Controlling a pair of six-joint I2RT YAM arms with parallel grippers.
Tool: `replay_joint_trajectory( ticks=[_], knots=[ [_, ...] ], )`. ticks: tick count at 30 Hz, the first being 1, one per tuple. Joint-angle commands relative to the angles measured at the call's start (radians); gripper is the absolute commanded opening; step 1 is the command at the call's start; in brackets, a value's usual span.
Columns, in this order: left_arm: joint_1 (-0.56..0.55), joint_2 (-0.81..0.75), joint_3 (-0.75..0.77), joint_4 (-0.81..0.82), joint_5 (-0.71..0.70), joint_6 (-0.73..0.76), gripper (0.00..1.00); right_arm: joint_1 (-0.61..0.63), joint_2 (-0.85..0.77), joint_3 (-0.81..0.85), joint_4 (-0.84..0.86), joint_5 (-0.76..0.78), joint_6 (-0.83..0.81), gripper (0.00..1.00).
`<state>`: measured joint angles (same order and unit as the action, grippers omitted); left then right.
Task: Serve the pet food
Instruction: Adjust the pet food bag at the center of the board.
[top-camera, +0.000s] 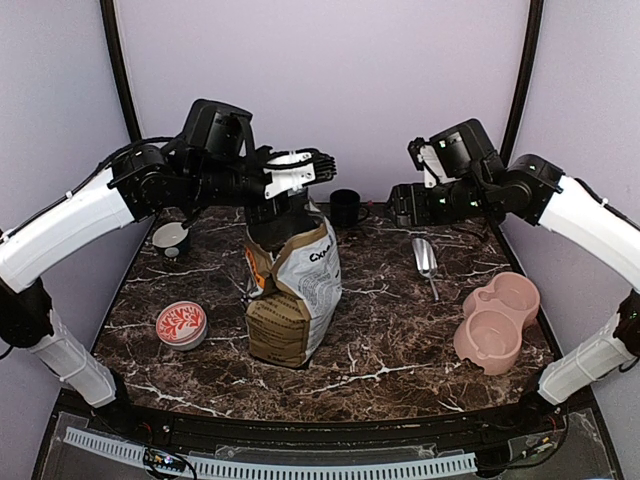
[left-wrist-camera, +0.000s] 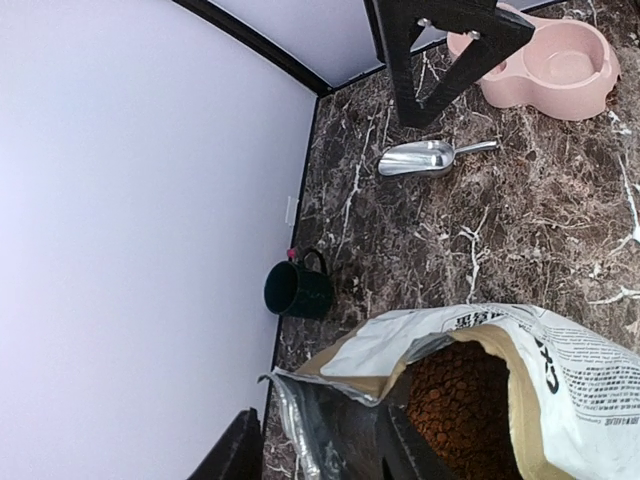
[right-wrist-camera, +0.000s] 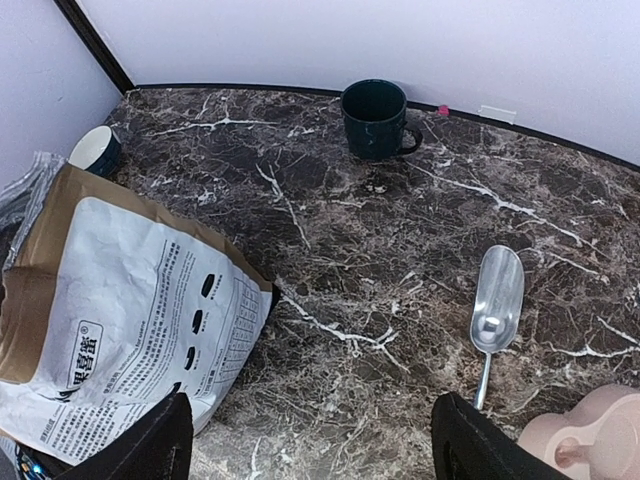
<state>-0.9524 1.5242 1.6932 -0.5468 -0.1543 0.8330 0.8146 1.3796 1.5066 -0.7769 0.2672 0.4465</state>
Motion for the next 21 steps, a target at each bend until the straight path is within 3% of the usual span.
replay_joint_trajectory(
  ticks=[1, 5, 16, 21],
  knots=[
    [-0.005, -0.010, 0.013, -0.057, 0.039, 0.110, 0.38, -0.009, -0.032, -0.028, 0.061, -0.022, 0.005, 0.83],
    [-0.005, 0.040, 0.058, -0.114, 0.066, 0.137, 0.38, -0.009, -0.033, -0.034, 0.061, -0.031, 0.000, 0.83],
    [-0.003, 0.119, 0.065, -0.089, 0.030, 0.237, 0.29, -0.025, -0.051, -0.062, 0.059, -0.040, -0.004, 0.83],
    [-0.002, 0.143, 0.067, -0.082, 0.000, 0.267, 0.16, -0.034, -0.051, -0.067, 0.062, -0.046, -0.011, 0.83]
  ],
)
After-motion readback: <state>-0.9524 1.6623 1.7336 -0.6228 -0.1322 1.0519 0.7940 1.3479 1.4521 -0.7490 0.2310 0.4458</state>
